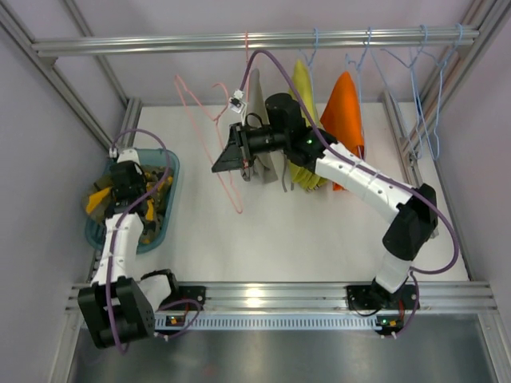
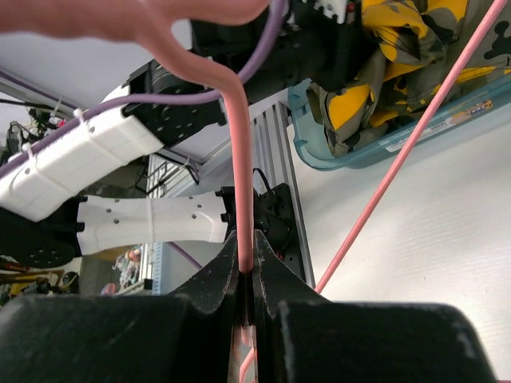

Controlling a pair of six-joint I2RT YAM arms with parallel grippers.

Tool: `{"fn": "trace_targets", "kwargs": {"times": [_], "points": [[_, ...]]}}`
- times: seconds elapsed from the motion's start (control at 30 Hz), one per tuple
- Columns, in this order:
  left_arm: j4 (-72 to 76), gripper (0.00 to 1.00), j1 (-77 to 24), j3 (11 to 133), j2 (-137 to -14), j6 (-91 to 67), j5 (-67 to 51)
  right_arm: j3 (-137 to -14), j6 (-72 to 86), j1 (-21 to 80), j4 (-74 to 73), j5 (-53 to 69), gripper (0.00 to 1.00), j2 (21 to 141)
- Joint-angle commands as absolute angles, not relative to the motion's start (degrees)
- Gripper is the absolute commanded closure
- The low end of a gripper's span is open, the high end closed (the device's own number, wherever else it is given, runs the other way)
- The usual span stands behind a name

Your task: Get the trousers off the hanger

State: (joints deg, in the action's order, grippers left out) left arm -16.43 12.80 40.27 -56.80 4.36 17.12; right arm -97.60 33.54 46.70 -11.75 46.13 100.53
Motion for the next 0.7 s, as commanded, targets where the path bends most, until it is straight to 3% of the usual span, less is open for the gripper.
{"fn": "trace_targets", "kwargs": {"times": [0.0, 0.13, 0.17, 0.2, 0.37, 0.4, 0.5, 0.67], "points": [[-18.28, 0.88, 14.85, 41.92, -61.07, 3.34, 11.87, -98.79, 30.24, 46.41, -12.30, 45.62, 1.00, 95.72], [-19.95, 0.67, 15.99, 43.77, -63.63, 2.64, 8.88, -97.74, 27.43, 46.41, -14.49, 45.00, 1.00, 93.17], [-21.34, 0.56, 16.78, 44.47, -63.28, 1.51, 6.35, -97.30, 26.64, 46.41, -15.11, 44.56, 1.00, 92.73], [-22.14, 0.52, 17.31, 44.91, -62.85, 1.06, 4.94, -97.21, 25.93, 46.41, -15.55, 44.47, 1.00, 92.29], [-25.49, 0.23, 18.11, 49.73, -54.68, -1.65, -7.52, -97.38, 20.22, 46.41, -20.90, 42.90, 1.00, 88.86], [-25.92, 0.14, 18.11, 50.79, -51.71, -2.02, -9.21, -97.47, 19.26, 46.41, -21.87, 42.63, 1.00, 88.34], [-27.33, 0.05, 18.02, 56.06, -47.92, -3.42, -17.12, -97.56, 15.22, 46.41, -25.92, 41.66, 1.00, 85.70], [-27.60, 0.07, 18.02, 63.00, -43.43, -5.11, -32.92, -95.28, 5.64, 46.41, -32.25, 40.26, 1.00, 79.99]]}}
